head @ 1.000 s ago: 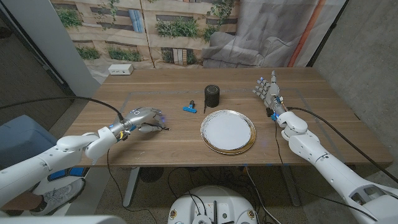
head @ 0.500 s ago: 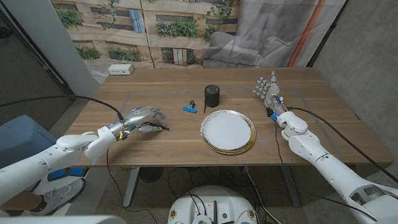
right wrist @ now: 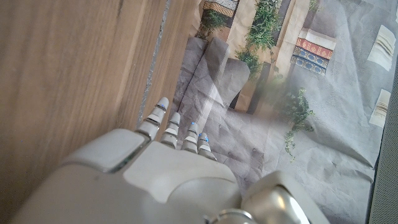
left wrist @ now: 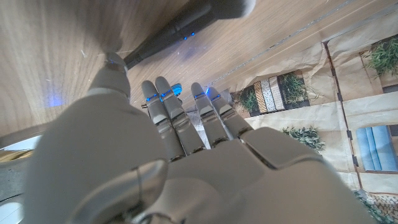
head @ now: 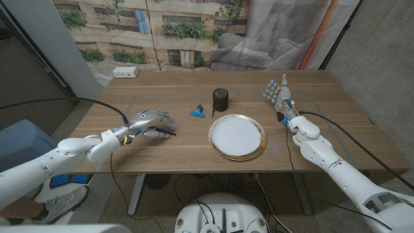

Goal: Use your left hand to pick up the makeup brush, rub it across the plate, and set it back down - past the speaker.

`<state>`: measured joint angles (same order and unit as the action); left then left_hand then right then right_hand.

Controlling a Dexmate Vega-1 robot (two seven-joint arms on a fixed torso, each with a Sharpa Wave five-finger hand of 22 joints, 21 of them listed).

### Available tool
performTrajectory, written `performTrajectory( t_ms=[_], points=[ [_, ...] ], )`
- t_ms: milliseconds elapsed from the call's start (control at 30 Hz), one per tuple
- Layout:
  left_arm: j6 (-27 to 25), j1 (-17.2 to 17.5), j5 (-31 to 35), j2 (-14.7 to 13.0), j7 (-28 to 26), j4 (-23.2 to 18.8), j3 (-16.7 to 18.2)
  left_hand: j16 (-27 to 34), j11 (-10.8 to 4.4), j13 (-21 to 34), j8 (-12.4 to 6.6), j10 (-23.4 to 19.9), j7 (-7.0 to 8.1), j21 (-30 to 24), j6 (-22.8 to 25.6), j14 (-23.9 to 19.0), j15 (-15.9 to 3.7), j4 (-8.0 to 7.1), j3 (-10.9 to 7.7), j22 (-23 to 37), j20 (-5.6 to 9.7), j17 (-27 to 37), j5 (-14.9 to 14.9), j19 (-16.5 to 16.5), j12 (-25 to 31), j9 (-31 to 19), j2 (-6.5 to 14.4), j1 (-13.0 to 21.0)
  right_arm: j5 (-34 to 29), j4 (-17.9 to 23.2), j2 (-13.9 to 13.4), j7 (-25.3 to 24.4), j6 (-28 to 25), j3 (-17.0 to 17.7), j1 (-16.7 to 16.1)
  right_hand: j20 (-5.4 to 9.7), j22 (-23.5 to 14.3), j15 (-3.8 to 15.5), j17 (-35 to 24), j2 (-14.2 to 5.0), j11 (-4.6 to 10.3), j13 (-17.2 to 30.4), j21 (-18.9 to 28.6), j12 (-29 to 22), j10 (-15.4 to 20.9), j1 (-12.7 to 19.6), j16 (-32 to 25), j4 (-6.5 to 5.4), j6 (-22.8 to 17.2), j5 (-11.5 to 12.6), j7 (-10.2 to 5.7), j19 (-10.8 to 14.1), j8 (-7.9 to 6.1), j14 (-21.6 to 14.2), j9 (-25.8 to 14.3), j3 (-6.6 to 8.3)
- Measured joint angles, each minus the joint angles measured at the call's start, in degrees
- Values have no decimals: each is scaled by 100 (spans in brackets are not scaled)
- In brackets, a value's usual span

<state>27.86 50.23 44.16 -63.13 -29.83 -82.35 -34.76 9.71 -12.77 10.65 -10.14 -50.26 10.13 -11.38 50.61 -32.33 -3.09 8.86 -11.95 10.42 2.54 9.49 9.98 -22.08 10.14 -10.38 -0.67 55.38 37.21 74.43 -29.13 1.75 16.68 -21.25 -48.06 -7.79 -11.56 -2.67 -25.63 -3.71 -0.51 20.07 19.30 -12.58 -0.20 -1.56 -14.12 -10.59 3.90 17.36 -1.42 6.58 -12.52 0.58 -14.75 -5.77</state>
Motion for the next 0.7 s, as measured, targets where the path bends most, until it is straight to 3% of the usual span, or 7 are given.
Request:
performTrajectory(
  t_ms=[333,700],
  points=[
    [-359,213,-37,-165,234,-326,149,0,21,-27,0,1000,-60,0,-882,297,32,0,110,-30,-15,-1,22,230,-22,-1,-160,-160,0,0,-1,0,0,1,0,0,0,0,0,0,0,0,0,0,0,0,0,0,0,0,0,0,0,0,0,0],
    [-675,424,-69,-332,413,-669,310,0,60,-53,0,1637,-73,44,-1277,765,47,-121,231,-30,-8,-1,22,524,-22,-1,-260,-556,1,0,-1,1,-1,1,-2,0,0,0,0,0,0,0,0,0,0,0,0,0,0,0,0,0,0,0,0,0]
  ],
)
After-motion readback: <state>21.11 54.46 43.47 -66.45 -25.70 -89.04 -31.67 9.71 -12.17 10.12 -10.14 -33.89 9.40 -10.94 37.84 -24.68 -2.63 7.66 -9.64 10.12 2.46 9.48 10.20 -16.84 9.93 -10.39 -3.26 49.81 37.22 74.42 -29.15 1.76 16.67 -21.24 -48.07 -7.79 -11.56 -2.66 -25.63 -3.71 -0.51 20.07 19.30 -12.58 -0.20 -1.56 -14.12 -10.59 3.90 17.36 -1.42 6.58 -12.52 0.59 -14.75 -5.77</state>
